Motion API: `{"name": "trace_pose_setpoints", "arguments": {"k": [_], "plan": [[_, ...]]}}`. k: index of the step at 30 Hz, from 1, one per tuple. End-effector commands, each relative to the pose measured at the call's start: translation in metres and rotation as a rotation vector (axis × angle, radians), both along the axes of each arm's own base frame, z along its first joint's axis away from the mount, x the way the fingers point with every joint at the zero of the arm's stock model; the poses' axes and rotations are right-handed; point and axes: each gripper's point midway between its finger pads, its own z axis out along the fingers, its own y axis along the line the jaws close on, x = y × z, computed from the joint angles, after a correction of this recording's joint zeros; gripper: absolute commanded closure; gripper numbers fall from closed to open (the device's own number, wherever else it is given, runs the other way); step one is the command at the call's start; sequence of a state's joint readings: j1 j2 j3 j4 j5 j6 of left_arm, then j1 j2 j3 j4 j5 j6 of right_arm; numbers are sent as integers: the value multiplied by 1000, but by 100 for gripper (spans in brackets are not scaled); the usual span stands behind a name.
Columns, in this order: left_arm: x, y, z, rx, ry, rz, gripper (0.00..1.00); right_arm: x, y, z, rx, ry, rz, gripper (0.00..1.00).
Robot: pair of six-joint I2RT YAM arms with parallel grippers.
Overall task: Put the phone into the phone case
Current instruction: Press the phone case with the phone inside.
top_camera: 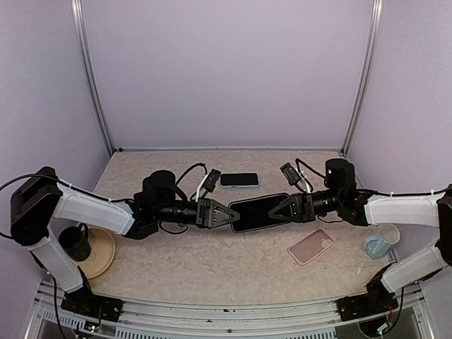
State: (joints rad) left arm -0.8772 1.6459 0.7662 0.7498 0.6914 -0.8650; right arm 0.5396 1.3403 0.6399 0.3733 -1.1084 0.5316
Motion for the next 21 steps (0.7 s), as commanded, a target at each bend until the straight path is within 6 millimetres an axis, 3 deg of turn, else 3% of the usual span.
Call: {"name": "trace_pose_setpoints", "arguments": {"k": [1, 9, 14, 18, 21], "plan": [[-4, -3, -1, -6, -10, -14, 83, 14, -4, 5, 2, -59, -67, 97], [13, -2, -16, 45, 47, 61, 100, 25, -5, -9, -54, -59, -125, 97], [15, -3, -16, 31, 65, 63, 100, 29, -7, -12, -74, -78, -152, 97], [15, -5, -15, 27, 62, 53, 76, 27, -6, -9, -63, -79, -142, 97], [13, -5, -14, 21, 60, 43, 70, 25, -6, -3, -44, -92, -138, 97]]}}
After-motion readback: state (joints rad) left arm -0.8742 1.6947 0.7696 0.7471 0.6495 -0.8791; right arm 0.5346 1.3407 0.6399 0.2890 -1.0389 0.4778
